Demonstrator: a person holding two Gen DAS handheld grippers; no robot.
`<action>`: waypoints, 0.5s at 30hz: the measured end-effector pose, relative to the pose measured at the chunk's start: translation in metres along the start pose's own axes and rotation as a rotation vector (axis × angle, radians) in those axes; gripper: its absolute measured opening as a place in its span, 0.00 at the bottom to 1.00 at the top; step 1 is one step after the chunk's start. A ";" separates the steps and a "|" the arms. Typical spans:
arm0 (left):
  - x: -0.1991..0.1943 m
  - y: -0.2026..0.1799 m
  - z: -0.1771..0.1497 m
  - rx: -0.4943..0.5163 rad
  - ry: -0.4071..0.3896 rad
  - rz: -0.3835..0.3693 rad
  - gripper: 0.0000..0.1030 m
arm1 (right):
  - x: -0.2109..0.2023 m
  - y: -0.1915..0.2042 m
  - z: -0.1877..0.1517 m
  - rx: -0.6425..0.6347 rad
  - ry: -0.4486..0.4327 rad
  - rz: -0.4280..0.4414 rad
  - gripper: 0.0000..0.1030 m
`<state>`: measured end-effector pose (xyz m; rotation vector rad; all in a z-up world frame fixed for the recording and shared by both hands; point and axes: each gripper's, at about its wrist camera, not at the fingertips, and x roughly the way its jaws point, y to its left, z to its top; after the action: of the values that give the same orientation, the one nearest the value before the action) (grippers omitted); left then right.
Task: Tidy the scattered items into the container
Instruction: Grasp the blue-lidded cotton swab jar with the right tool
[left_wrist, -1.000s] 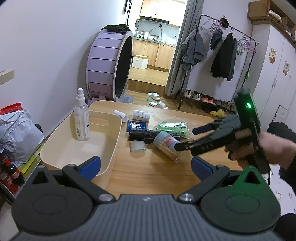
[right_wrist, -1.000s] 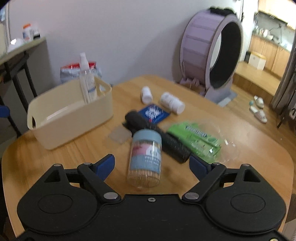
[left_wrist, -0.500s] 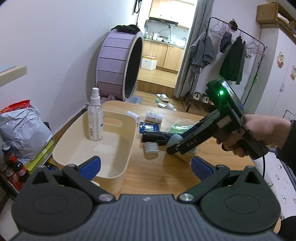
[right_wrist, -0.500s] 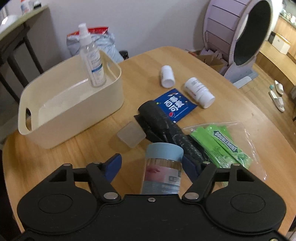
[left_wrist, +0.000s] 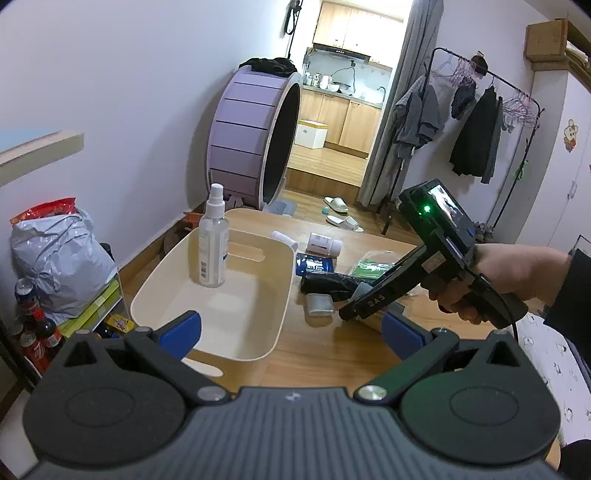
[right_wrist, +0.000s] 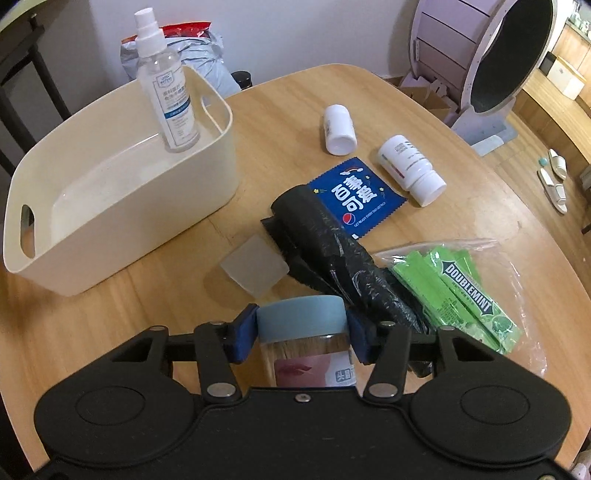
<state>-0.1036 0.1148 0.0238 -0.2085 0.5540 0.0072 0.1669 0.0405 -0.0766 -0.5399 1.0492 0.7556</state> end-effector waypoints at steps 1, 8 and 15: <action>0.000 0.000 0.000 0.000 0.000 0.001 1.00 | -0.001 0.000 -0.001 -0.001 -0.007 -0.003 0.49; -0.001 -0.003 -0.001 -0.001 -0.003 -0.002 1.00 | -0.026 -0.004 -0.013 0.048 -0.130 0.003 0.49; -0.003 -0.010 -0.003 0.005 -0.004 -0.009 1.00 | -0.057 -0.011 -0.045 0.146 -0.312 0.026 0.48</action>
<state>-0.1068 0.1047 0.0249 -0.2059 0.5489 -0.0022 0.1330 -0.0157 -0.0424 -0.2731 0.8141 0.7516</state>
